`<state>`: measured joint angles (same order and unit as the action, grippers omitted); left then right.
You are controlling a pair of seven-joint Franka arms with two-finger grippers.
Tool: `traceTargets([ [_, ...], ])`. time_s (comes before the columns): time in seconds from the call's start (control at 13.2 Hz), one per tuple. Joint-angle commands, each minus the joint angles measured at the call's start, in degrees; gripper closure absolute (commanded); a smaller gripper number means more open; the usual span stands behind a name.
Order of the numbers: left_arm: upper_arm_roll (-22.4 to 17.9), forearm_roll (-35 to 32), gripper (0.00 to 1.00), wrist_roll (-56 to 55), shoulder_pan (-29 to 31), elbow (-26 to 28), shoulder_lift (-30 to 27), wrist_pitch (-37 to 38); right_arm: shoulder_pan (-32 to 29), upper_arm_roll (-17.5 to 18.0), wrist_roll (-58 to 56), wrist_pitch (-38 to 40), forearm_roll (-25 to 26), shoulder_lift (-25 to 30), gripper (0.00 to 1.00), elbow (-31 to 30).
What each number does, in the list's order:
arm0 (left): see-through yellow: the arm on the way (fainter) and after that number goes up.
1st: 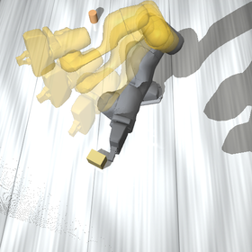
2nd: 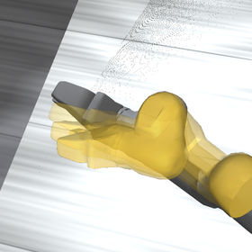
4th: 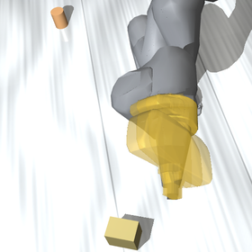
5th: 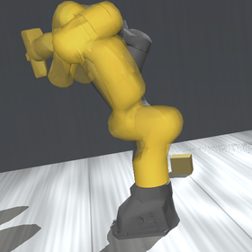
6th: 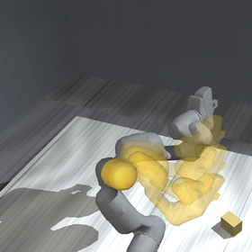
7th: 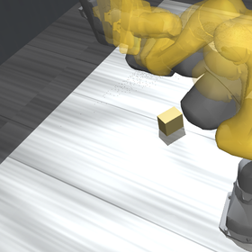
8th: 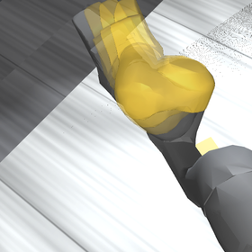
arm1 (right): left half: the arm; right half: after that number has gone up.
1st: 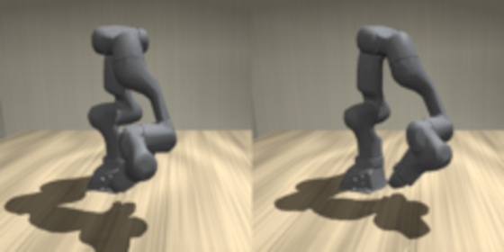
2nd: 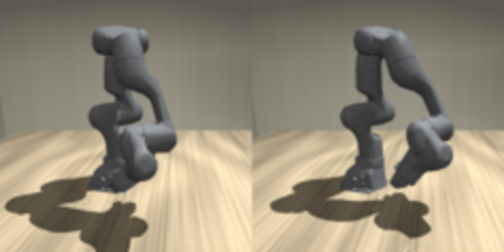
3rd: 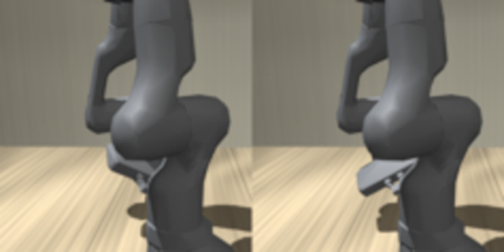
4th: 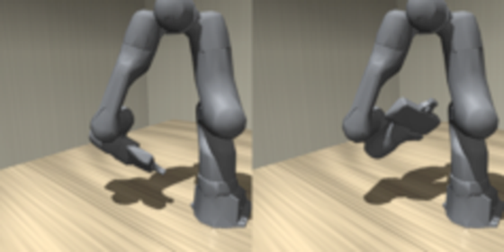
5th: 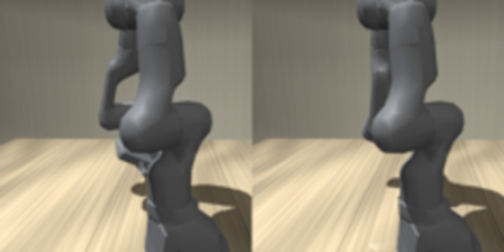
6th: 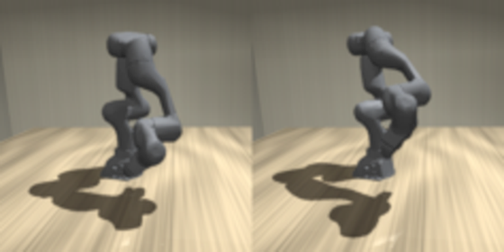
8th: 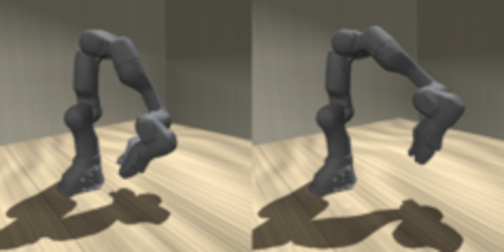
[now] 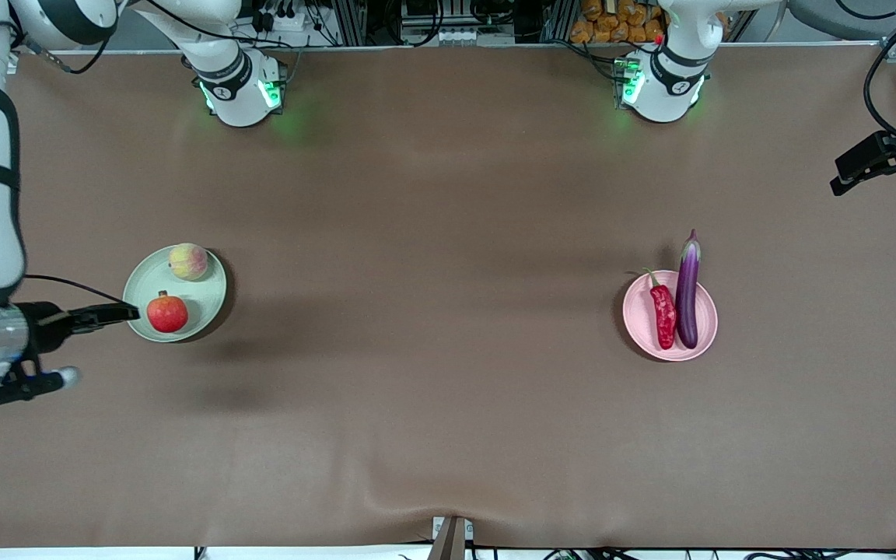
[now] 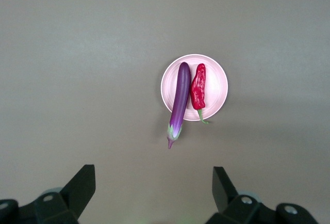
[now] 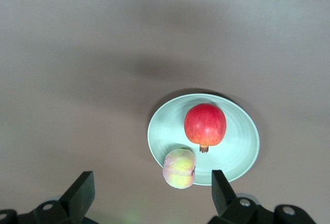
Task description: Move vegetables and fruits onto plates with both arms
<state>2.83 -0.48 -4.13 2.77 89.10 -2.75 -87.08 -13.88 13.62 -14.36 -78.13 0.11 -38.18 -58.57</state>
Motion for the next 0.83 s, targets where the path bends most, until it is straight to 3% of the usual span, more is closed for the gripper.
traceTargets([
  [0.0,0.2,0.1,0.0,0.9,0.3,-0.2,-0.4,0.2,3.9,-4.3,0.8,1.1,0.2,6.3,0.0,-0.1],
  [0.23,0.5,0.1,0.0,1.0,0.2,-0.1,-0.1,0.2,12.4,-13.2,7.0,1.3,-0.4,11.4,0.0,-0.2],
  [0.61,0.6,0.1,0.0,0.9,0.0,-0.1,-0.1,0.2,14.1,-18.1,7.4,10.3,-1.5,20.3,0.0,-1.0],
  [0.76,0.6,0.1,0.0,0.9,0.2,0.0,-0.4,0.2,14.1,-21.7,7.4,12.1,-4.8,23.6,0.0,-2.2],
])
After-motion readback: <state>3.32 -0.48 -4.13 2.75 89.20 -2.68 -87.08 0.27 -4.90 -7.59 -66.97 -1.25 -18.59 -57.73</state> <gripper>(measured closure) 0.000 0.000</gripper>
